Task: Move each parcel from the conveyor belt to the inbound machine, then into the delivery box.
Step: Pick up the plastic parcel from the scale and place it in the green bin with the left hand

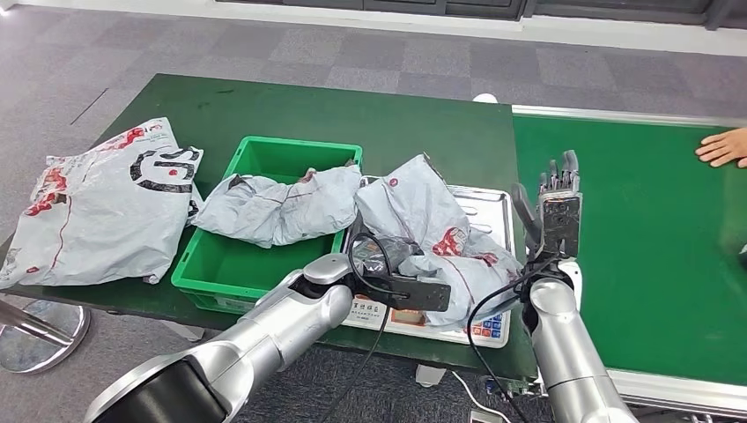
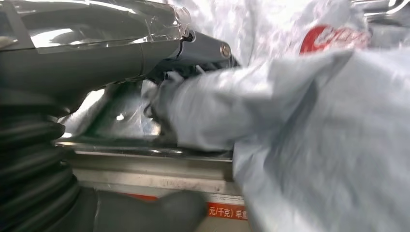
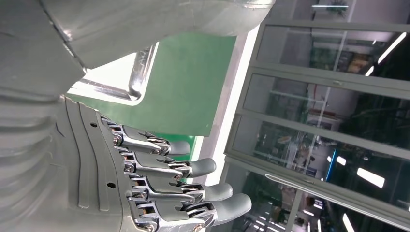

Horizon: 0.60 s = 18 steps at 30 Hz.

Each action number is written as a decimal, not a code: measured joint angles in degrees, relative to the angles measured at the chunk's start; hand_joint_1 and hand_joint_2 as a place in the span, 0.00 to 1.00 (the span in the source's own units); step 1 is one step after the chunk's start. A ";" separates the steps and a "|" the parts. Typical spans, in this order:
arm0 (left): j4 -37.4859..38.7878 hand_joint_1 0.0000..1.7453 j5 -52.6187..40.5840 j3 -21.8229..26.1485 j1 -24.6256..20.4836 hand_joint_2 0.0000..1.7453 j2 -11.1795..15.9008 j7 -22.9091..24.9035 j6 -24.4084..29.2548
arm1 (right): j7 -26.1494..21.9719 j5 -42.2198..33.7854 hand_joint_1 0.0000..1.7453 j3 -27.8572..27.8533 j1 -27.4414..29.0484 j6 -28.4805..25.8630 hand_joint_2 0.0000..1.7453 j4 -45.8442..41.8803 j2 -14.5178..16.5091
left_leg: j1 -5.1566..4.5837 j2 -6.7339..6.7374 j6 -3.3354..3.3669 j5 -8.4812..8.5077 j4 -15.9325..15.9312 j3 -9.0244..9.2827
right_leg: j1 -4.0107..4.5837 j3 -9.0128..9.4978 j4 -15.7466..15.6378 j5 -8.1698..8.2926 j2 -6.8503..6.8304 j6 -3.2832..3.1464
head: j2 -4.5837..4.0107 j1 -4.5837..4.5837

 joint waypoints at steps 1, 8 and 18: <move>0.12 1.00 -0.26 -0.34 -0.18 1.00 0.00 0.25 -0.13 | 0.00 -0.07 0.00 0.00 0.00 0.14 1.00 0.02 -0.01 | 0.00 0.00 0.02 -0.01 0.00 0.07 | 0.00 0.08 0.00 0.00 0.00 0.00 | 0.00 -0.01; 0.55 1.00 -0.83 -1.35 -0.70 1.00 0.05 1.54 1.19 | 1.12 -0.17 0.00 0.00 -0.47 1.31 1.00 0.39 0.02 | 0.01 0.01 0.03 -0.01 -0.03 0.45 | 0.01 0.48 -0.01 0.00 0.01 0.00 | 0.00 -0.01; -1.04 1.00 8.59 3.85 -0.77 1.00 1.26 -3.94 5.57 | 3.74 -0.15 0.00 0.00 -0.46 3.04 1.00 0.44 -0.01 | 0.01 0.12 -0.03 0.25 -0.01 0.30 | 0.01 0.14 0.00 0.23 0.17 -0.04 | 0.00 0.01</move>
